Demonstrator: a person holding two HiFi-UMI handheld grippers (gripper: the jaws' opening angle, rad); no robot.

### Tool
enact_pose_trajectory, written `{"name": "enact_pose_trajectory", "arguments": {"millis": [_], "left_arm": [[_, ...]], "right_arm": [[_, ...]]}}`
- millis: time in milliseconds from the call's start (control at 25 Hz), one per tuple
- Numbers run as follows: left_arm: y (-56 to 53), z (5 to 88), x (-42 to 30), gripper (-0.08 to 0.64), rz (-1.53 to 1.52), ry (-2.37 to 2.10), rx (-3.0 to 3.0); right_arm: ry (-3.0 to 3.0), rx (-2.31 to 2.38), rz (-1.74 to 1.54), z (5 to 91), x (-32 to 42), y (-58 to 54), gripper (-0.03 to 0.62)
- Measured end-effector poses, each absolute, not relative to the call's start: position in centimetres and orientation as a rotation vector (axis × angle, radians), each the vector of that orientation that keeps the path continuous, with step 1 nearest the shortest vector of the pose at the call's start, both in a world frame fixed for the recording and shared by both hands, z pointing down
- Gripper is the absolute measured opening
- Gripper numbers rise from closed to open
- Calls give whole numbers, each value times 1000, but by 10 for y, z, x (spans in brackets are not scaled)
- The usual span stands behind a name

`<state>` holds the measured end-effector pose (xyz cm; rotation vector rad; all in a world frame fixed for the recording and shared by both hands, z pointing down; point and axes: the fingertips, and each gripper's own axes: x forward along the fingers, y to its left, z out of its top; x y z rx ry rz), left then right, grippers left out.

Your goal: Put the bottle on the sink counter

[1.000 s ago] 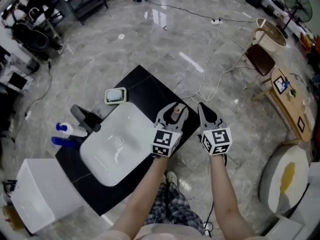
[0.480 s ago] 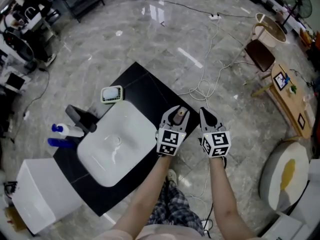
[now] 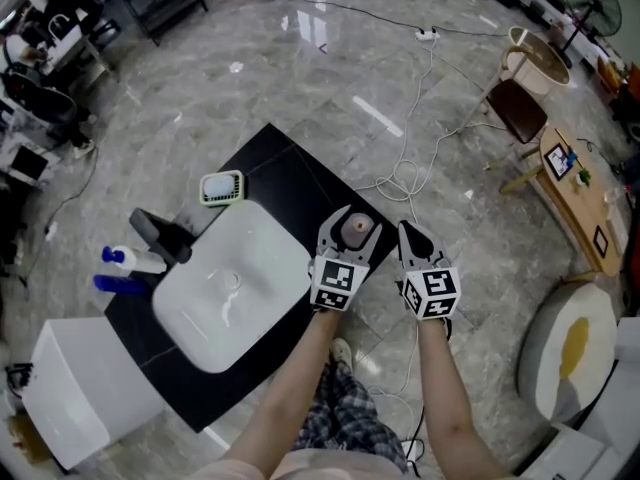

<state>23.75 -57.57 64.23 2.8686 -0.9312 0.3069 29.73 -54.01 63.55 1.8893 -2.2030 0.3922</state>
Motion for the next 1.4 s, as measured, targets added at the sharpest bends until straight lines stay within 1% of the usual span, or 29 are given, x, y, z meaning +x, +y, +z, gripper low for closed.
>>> {"name": "enact_pose_trajectory", "arguments": {"millis": [120, 440, 760, 960, 1040, 1200, 1400], "left_arm": [[-570, 632, 234, 258, 251, -936, 2888], [-565, 612, 205, 258, 144, -1035, 2825], [-547, 566, 156, 252, 44, -1095, 2735], [-532, 529, 121, 131, 25, -1128, 2733], [-523, 513, 107, 98, -2, -1147, 2737], [-501, 485, 80, 65, -48, -1164, 2746], [-478, 464, 50, 44, -83, -1197, 2761]], "right_arm": [[-2199, 1900, 393, 634, 299, -534, 15], [-2200, 1931, 371, 619, 300, -523, 15], [-2203, 1985, 322, 574, 296, -495, 15], [-2226, 2019, 257, 534, 288, -470, 15], [-2230, 2026, 229, 519, 286, -458, 15], [-2240, 2054, 197, 494, 283, -436, 15], [-2262, 2089, 172, 470, 279, -414, 15]]}}
